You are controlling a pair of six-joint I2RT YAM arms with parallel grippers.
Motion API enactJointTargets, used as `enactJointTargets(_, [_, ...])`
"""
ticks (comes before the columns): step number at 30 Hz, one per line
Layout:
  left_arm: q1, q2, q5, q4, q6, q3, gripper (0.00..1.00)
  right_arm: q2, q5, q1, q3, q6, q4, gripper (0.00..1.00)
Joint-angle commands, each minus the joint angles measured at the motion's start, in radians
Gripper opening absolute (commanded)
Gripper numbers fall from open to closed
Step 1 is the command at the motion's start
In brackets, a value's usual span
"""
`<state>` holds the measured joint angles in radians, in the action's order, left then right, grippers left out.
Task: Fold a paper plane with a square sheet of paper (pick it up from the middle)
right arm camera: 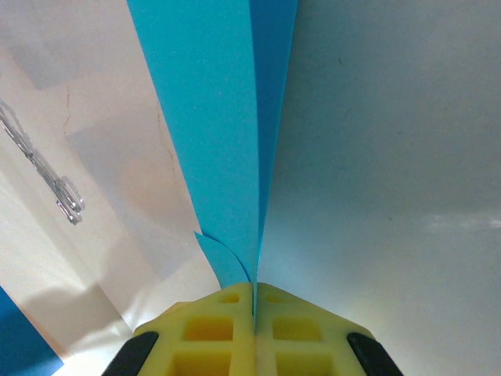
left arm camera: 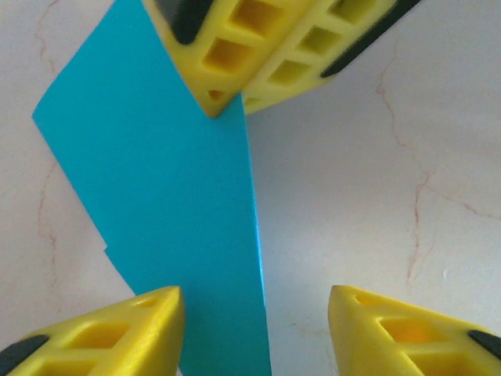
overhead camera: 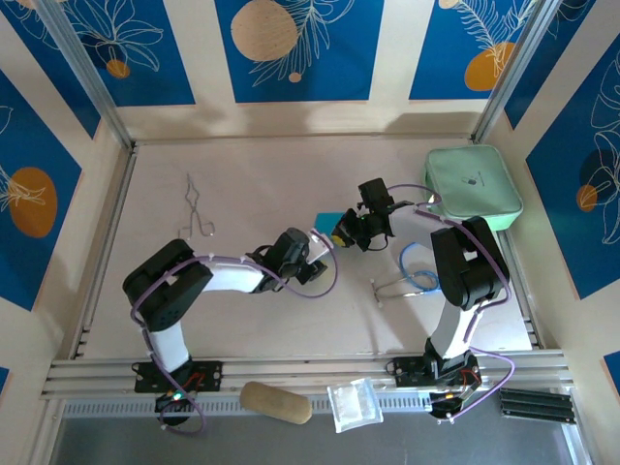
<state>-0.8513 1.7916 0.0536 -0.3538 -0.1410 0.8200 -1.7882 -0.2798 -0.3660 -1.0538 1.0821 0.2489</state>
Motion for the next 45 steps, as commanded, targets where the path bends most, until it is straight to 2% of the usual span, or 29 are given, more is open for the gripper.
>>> enactJointTargets(1, [-0.008, 0.025, 0.017, -0.036, -0.040, 0.019, 0.44, 0.018, -0.036, 0.005, -0.028, 0.008, 0.033, 0.00])
enactJointTargets(14, [-0.008, 0.038, 0.020, -0.016, -0.038, 0.023, 0.25, -0.009, -0.042, 0.006, -0.041, -0.007, 0.057, 0.02])
enactJointTargets(26, [-0.006, 0.054, 0.002, -0.005, -0.016, 0.027, 0.17, -0.050, -0.005, -0.003, -0.090, -0.044, 0.180, 0.39])
enactJointTargets(29, [-0.005, 0.056, -0.001, -0.002, -0.014, 0.025, 0.17, -0.061, 0.014, -0.007, -0.113, -0.057, 0.221, 0.42])
enactJointTargets(35, [-0.003, 0.060, -0.016, 0.008, -0.008, 0.031, 0.17, -0.087, 0.018, -0.010, -0.136, -0.061, 0.261, 0.41])
enactJointTargets(42, [0.004, 0.063, -0.043, 0.030, -0.001, 0.037, 0.18, -0.108, -0.005, -0.013, -0.157, -0.084, 0.279, 0.27])
enactJointTargets(45, [0.010, 0.061, -0.070, 0.043, 0.011, 0.041, 0.18, -0.115, -0.006, -0.012, -0.161, -0.098, 0.293, 0.25])
